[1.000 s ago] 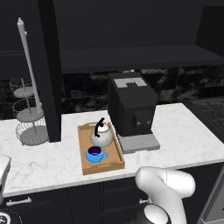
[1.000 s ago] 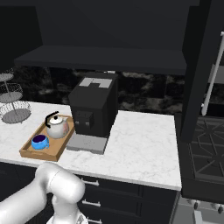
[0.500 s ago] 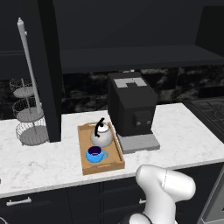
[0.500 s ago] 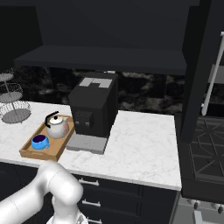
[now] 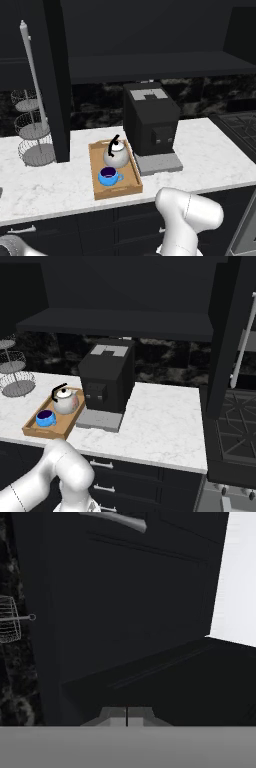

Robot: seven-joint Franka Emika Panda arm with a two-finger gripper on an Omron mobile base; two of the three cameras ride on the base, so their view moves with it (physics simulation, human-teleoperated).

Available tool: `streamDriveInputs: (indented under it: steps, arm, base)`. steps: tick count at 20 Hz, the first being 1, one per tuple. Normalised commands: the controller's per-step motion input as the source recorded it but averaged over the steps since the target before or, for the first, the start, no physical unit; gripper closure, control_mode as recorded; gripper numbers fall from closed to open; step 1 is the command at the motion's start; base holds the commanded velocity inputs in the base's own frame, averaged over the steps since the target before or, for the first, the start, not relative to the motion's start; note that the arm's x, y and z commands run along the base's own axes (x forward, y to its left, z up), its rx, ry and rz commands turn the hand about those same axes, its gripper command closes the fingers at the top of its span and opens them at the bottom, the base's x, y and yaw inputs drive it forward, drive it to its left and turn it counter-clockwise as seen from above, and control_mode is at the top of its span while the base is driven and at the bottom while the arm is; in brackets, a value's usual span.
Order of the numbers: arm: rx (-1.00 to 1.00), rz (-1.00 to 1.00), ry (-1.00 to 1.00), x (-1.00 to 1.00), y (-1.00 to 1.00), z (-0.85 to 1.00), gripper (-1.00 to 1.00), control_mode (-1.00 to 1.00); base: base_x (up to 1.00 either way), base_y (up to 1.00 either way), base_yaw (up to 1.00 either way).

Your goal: Pick the kettle from the counter and place it on the tray. Then pick the mug from the cabinet and place it on the tray. Then close the cabinet doors.

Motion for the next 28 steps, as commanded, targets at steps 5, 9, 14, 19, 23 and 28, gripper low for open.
streamDriveInputs:
  steps: [5,9,14,19,23,28]
  arm:
    - [0.01,-0.01,-0.06,0.36,-0.31,0.07,1.00,-1.00]
    - [0.10,0.00,-0.10,0.27,-0.13,0.06,1.00,-1.00]
    - [0.12,0.00,-0.08,0.27,-0.22,0.09,1.00,-1.00]
    - [0.15,0.00,-0.12,0.10,-0.43,0.30,1.00,-1.00]
    - [0.12,0.00,-0.02,0.01,-0.47,0.58,1.00,-1.00]
    - [0.09,0.00,0.00,0.11,-0.63,0.21,1.00,-1.00]
  base:
    - [0.00,0.00,0.00]
    - [0.00,0.00,0.00]
    - [0.00,0.00,0.00]
    - [0.00,0.00,0.00]
    - [0.00,0.00,0.00]
    - [0.00,0.00,0.00]
